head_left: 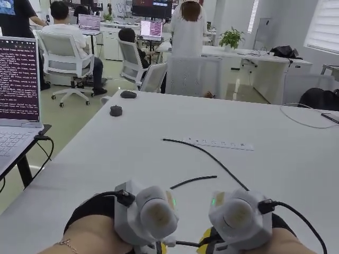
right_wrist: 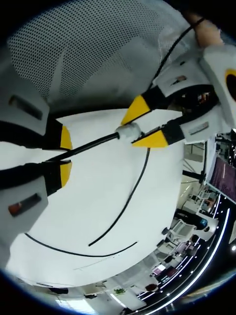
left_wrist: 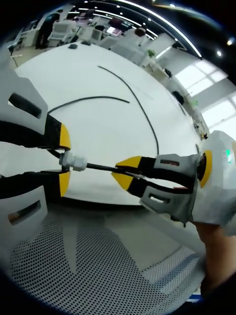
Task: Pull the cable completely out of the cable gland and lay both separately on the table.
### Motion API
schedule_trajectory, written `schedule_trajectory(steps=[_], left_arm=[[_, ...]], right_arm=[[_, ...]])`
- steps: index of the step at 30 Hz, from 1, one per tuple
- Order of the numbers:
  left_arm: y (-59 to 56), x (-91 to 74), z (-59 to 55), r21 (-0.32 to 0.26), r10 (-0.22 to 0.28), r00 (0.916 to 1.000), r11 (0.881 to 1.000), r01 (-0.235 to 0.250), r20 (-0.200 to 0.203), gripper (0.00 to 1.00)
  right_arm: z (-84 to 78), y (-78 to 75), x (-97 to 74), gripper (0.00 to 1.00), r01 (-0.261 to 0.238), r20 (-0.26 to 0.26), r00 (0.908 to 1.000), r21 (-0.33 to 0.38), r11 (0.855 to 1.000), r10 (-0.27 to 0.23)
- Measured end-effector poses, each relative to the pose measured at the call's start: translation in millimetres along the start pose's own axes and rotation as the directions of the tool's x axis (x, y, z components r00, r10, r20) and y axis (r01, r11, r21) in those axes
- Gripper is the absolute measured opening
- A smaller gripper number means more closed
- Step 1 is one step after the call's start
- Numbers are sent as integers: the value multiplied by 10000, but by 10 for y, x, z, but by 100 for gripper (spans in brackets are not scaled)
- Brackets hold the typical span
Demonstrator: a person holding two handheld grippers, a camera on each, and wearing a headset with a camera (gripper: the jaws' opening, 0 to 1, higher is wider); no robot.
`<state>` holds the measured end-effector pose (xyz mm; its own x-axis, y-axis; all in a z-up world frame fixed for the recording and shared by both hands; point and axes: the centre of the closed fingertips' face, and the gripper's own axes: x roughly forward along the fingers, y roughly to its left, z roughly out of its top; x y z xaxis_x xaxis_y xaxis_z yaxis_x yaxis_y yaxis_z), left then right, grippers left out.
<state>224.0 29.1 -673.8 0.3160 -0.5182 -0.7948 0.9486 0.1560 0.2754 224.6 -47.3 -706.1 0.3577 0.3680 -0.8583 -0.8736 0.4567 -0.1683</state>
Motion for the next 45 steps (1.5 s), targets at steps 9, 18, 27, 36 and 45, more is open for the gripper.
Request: schedule_trajectory(steps=[9, 18, 27, 36, 45], left_arm=[[7, 11, -9, 382, 124, 9998, 9992, -118, -170, 16], [-31, 2, 50, 736, 77, 10000, 9973, -81, 54, 17], [-26, -6, 108, 1115, 151, 9996, 9936, -178, 251, 17], [62, -35, 39, 642, 427, 9991, 9970, -431, 79, 16], [62, -30, 26, 635, 464, 9989, 9969, -461, -28, 16]], right_arm=[[-313, -124, -4, 11, 537, -1522, 9867, -273, 9982, -572], [510, 322, -96, 19, -1120, 2176, 9669, -1070, 9879, 1332], [497, 284, -111, 4, -974, 2250, 9669, -1100, 9891, 1203], [102, 22, -38, 5, -14, 463, 9989, -385, 9993, 32], [-6, -2, -38, 8, -114, 74, 9999, 33, 9999, 114]])
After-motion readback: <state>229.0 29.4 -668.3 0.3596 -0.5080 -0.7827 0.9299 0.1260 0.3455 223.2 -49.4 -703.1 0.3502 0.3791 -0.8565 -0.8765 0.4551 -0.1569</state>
